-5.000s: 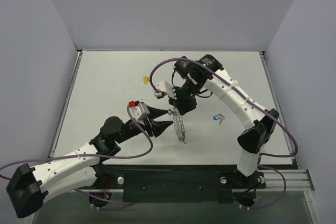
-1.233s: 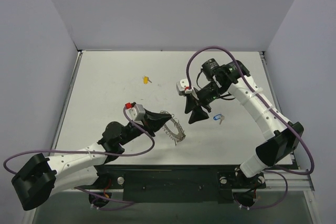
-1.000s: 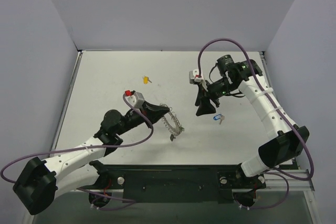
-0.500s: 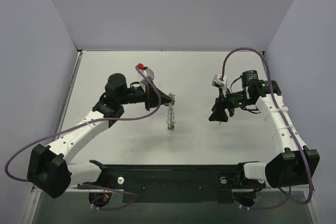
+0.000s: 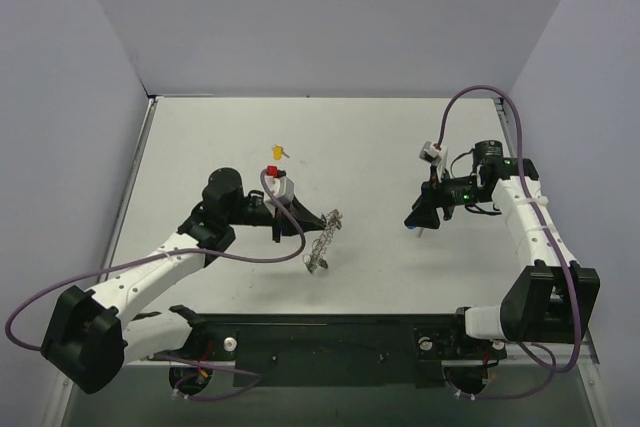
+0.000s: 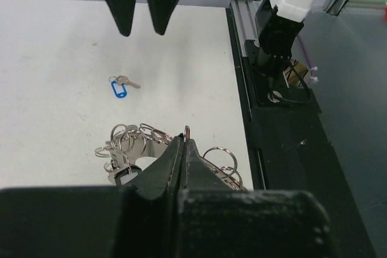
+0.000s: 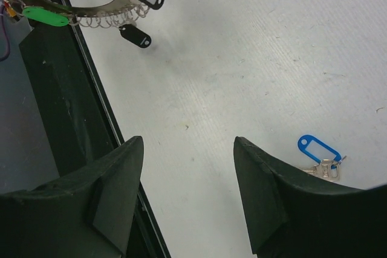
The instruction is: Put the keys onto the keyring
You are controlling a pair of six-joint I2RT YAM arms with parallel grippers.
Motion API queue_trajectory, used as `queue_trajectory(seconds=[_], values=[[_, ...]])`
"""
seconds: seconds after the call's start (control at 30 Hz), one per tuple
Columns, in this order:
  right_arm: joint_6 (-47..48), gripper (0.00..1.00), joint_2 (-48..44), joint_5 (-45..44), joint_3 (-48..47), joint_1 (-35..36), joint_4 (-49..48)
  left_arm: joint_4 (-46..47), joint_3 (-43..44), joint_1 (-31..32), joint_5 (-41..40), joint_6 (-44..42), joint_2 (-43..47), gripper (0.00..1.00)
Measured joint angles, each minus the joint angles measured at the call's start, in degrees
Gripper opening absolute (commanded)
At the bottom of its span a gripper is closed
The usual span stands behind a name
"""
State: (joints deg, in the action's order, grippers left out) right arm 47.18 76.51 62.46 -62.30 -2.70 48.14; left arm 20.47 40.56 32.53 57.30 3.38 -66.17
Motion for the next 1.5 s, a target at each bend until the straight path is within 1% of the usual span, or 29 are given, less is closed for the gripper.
queue_trajectory(seconds=[0.17, 0.33, 0.53, 0.7, 0.8, 0.87, 0.97, 1.07, 1.17, 1.23, 1.27, 1.3, 1.37, 1.5], values=[[0.0, 0.56, 0.6, 0.0, 0.0, 0.0, -0.4, 0.6, -3.3, 2.5, 0.0, -8.3, 3.5, 0.00], [0.6, 0.56, 1.9, 0.0, 0.0, 0.0, -0.3, 0.7, -4.5, 3.5, -0.6, -12.8, 4.3, 0.00], [1.9, 0.55, 3.0, 0.0, 0.0, 0.0, 0.5, 0.7, -4.5, 4.3, -1.5, -14.6, 4.2, 0.00], [3.0, 0.55, 2.9, -0.5, 0.0, 0.0, 0.8, -0.2, -4.5, 4.5, -2.3, -14.0, 4.2, 0.00], [3.0, 0.51, 2.9, -1.4, 0.0, -0.4, 0.8, -0.8, -4.1, 4.5, -3.0, -12.6, 4.2, 0.00], [1.3, 0.50, 2.9, -2.3, 0.0, -1.1, 0.0, -1.1, -3.7, 4.5, -3.5, -11.9, 4.1, 0.00], [-5.9, 0.50, 2.5, -5.6, 0.4, -2.3, -4.9, -2.0, -3.0, 4.5, -4.7, -11.3, 4.1, 0.00], [-15.1, 0.49, 0.8, -12.0, 2.7, -3.7, -12.1, -2.4, -2.8, 4.5, -5.9, -11.2, 4.1, 0.00], [-24.4, 0.48, -1.9, -19.1, 7.6, -5.2, -20.1, -3.0, -2.8, 4.5, -6.9, -11.3, 4.1, 0.00], [-28.1, 0.48, -3.3, -22.7, 10.9, -5.7, -23.8, -3.4, -2.8, 4.5, -7.5, -11.3, 4.1, 0.00], [-29.6, 0.47, -4.0, -24.3, 12.4, -5.8, -25.5, -3.6, -2.8, 4.5, -7.8, -11.4, 4.1, 0.00], [-30.8, 0.43, -4.2, -25.5, 13.5, -5.8, -26.6, -3.8, -2.8, 4.5, -8.0, -11.5, 4.2, 0.00], [-32.6, 0.38, -4.2, -27.5, 14.4, -5.8, -28.1, -4.3, -2.8, 4.4, -8.4, -11.7, 4.3, 0.00], [-33.9, 0.38, -3.4, -30.6, 14.4, -4.8, -30.8, -4.9, -2.8, 4.0, -8.7, -11.8, 4.8, 0.00]])
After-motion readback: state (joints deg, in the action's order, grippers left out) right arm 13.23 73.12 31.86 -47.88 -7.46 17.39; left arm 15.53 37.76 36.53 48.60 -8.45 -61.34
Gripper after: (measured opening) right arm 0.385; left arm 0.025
